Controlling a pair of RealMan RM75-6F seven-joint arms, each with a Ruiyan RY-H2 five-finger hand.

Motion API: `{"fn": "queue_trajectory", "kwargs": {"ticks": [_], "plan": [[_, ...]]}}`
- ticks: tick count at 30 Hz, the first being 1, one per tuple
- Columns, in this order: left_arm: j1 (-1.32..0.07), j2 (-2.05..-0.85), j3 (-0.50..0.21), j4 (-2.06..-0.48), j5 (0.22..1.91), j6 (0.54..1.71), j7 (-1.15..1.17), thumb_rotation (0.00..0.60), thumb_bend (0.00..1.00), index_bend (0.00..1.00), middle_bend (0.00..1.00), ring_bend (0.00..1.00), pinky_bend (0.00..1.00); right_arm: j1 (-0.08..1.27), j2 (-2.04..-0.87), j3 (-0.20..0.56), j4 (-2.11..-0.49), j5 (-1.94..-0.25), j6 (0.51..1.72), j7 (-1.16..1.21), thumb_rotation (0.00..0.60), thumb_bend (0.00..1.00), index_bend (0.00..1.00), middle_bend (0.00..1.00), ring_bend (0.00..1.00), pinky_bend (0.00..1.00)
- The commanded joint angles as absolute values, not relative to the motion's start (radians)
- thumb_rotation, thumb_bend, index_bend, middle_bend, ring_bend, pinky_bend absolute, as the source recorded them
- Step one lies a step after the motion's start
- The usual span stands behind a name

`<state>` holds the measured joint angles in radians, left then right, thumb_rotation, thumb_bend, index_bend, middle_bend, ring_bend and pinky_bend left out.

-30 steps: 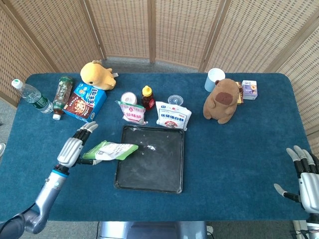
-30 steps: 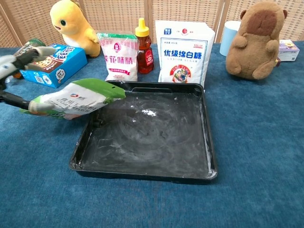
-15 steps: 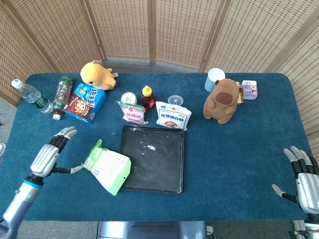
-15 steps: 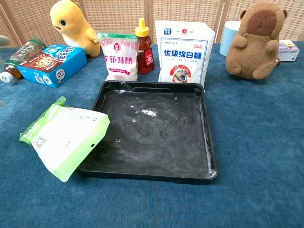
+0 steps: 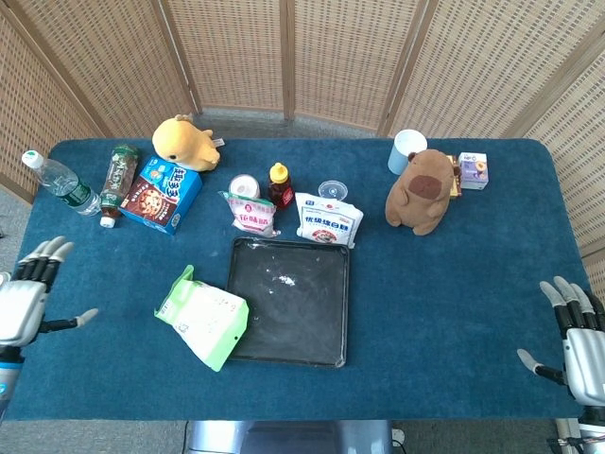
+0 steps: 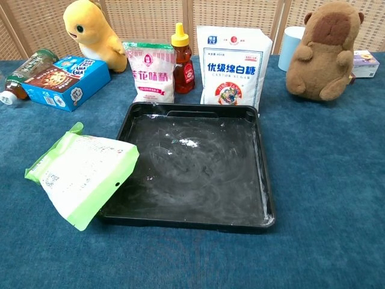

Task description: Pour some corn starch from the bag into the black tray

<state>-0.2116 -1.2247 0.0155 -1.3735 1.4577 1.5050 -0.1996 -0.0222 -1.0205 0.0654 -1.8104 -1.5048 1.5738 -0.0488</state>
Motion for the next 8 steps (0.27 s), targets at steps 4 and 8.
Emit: {"fn": "queue_trajectory", "kwargs": {"ticks": [4, 8], "plan": [[-0.150, -1.164, 0.014, -1.469, 1.389, 1.507, -0.087, 0.459, 0.00, 0.00, 0.00, 0.00, 0.09, -0.029, -1.038, 0.081, -1.795, -1.505, 1.612, -0.101, 0.600, 0.06, 0.08, 0.00, 0.00, 0.00], [-0.137, -1.147, 0.010, -1.501, 1.379, 1.512, -0.050, 0.459, 0.00, 0.00, 0.00, 0.00, 0.09, -0.033, -1.047, 0.087, -1.784, -1.511, 1.632, -0.132, 0.600, 0.06, 0.08, 0.00, 0.00, 0.00]]}}
